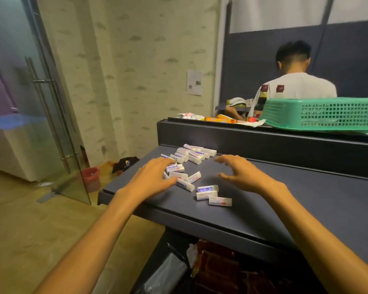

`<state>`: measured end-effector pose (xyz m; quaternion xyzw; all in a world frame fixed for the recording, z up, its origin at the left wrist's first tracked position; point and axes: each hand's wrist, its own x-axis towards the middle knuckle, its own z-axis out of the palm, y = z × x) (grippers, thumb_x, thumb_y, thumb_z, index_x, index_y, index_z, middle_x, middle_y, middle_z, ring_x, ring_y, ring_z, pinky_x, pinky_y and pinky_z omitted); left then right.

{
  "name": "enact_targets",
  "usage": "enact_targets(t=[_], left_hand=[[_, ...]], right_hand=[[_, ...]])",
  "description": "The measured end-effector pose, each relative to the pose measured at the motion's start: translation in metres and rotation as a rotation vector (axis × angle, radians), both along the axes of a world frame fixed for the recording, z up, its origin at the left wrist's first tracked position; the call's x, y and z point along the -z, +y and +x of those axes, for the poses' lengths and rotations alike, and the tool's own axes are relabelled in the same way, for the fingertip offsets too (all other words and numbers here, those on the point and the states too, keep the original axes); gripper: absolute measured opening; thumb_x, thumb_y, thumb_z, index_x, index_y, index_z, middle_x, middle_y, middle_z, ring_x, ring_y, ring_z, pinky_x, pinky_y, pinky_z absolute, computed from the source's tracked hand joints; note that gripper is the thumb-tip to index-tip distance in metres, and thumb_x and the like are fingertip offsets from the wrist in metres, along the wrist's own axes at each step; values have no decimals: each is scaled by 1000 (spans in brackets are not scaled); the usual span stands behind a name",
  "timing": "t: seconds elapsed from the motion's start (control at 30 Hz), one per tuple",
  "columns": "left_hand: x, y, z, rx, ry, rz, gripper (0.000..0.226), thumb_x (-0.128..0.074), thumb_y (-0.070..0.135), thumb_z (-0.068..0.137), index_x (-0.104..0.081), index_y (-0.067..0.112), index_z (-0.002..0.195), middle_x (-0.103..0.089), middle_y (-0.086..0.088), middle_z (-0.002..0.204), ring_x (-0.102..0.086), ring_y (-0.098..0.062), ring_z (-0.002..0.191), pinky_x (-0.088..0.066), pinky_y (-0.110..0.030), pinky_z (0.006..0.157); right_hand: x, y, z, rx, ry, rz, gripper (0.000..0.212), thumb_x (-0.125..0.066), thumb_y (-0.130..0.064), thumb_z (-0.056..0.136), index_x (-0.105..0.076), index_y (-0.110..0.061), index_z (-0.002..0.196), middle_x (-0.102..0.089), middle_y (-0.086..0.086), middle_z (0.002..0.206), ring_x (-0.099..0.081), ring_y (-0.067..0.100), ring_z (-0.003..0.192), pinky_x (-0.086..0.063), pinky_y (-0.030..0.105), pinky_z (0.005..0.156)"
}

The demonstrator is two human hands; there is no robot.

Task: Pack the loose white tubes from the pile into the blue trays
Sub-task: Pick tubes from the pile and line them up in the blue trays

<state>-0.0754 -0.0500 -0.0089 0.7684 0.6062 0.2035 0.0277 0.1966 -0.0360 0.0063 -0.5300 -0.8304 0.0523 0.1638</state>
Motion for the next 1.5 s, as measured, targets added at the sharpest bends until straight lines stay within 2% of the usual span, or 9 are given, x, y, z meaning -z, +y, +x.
enact_targets(t=[0.27,0.4,0.5,0.63,0.93,1.1,1.3,1.43,1.5], left_hand=[[-6,42,25,194,-34,-44,45,-64,43,86,-55,34,129,-53,7,137,-50,-17,123,-42,-34,99],[-3,61,45,166,183,-94,41,-56,60,81,-71,23,88,-69,-1,94,-61,-20,86,-52,-34,72],[-1,69,56,155,223,-131,35,-59,51,80,-72,19,75,-65,-3,73,-60,-22,75,-44,-30,59],[-3,75,64,197,162,-110,21,-65,42,82,-72,27,95,-71,4,93,-62,-17,87,-53,-32,74],[-2,79,72,317,-140,-21,27,-83,25,71,-65,33,90,-66,8,96,-61,-10,88,-55,-37,81],[-11,82,68,347,-230,18,26,-85,16,70,-70,17,91,-64,2,95,-57,-11,79,-43,-15,68],[-17,87,51,359,-346,3,33,-87,18,66,-62,19,87,-65,2,93,-60,-11,74,-43,-13,63],[-18,87,40,408,-325,-13,27,-83,20,73,-74,22,98,-66,3,106,-61,-8,89,-47,-14,78],[-20,83,36,446,-331,-2,25,-81,31,74,-76,22,96,-67,9,93,-61,-2,79,-44,-6,68]], right_hand=[[3,12,6,144,33,-17,50,-59,-35,94,-43,-25,140,-48,-1,142,-46,15,126,-41,32,104],[5,19,20,195,38,-16,50,-60,-35,93,-43,-25,139,-49,0,141,-46,15,126,-40,32,103],[5,23,30,220,49,-25,51,-60,-35,93,-43,-25,140,-49,0,141,-46,15,126,-41,33,104],[6,28,43,215,66,-16,50,-60,-36,93,-43,-26,139,-49,-1,140,-47,14,124,-42,33,102],[8,29,46,168,110,-28,49,-60,-35,93,-44,-27,138,-50,-4,139,-48,11,121,-42,30,100],[7,28,44,175,119,-41,48,-60,-35,93,-44,-27,138,-50,-3,138,-50,12,119,-45,31,100],[8,28,29,183,138,-66,42,-60,-33,93,-48,-26,133,-54,-4,132,-54,10,111,-48,28,94],[6,20,14,126,174,-120,32,-61,-26,93,-58,-23,125,-64,-2,117,-60,7,101,-50,23,90],[6,16,7,103,185,-148,27,-63,-23,92,-63,-23,119,-67,-4,110,-62,6,97,-51,21,87]])
